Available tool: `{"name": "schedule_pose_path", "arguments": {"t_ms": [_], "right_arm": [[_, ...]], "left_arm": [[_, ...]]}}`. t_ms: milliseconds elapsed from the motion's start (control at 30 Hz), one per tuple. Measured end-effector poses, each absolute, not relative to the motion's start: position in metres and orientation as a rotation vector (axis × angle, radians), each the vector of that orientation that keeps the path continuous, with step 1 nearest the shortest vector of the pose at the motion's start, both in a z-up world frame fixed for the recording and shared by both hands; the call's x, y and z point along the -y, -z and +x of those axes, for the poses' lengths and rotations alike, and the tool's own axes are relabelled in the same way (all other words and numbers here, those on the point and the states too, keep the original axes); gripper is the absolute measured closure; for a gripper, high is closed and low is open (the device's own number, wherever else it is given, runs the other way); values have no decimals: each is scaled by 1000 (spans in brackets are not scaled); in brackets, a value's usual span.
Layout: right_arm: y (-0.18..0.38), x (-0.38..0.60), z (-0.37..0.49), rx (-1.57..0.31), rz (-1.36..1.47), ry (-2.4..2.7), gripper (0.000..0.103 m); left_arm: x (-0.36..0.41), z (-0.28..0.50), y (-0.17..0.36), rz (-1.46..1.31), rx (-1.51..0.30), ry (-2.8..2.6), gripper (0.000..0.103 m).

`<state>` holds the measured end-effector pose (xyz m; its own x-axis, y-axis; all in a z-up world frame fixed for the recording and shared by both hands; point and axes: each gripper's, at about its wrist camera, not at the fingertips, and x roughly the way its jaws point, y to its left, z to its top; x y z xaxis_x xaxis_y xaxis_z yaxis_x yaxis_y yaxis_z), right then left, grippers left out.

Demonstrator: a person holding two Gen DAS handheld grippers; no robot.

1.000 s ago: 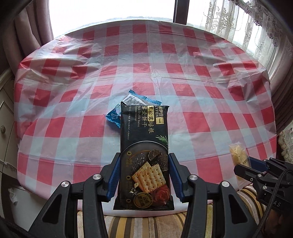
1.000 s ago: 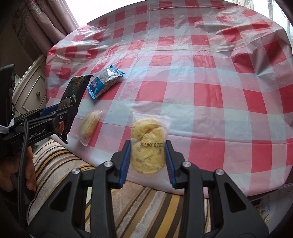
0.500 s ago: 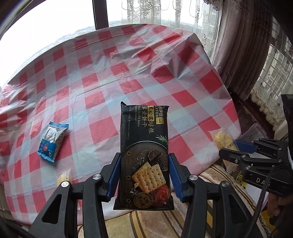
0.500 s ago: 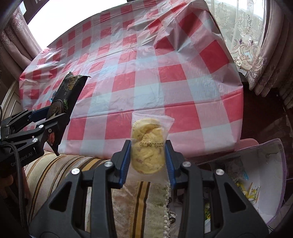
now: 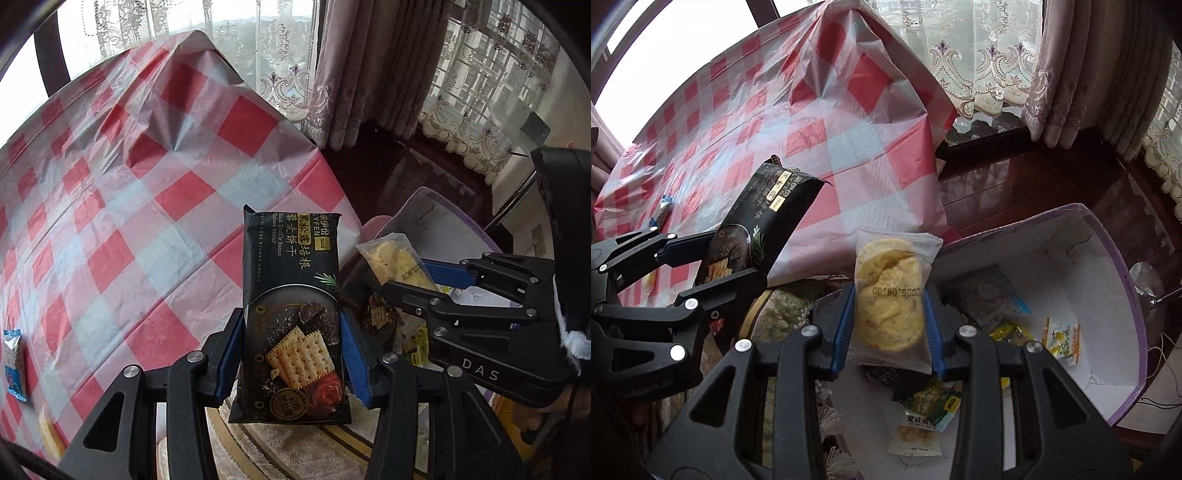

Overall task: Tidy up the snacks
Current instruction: 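Carry the cracker box and pastry over the white box, then open both tools to drop the items into the box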

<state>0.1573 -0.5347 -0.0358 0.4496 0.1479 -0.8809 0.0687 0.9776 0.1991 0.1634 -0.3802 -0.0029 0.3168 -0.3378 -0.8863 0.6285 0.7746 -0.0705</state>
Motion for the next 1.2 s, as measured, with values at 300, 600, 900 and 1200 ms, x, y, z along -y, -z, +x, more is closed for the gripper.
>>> {"name": "schedule_pose_path", "arguments": {"t_ms": [300,600,900,1200], "right_arm": [[65,595,143,-1149,307,101,64],[88,624,132,-1195,367,176,63],[94,632,131,-1223,388,208,60],[84,621,135,-1218,375,191,56]], "left_arm": [[439,150,24,398,-1155,785,53],[469,146,42,444,-1231,843,53],[471,143,44,452,-1245,871,38],[464,147,38,404,-1243,861,38]]}}
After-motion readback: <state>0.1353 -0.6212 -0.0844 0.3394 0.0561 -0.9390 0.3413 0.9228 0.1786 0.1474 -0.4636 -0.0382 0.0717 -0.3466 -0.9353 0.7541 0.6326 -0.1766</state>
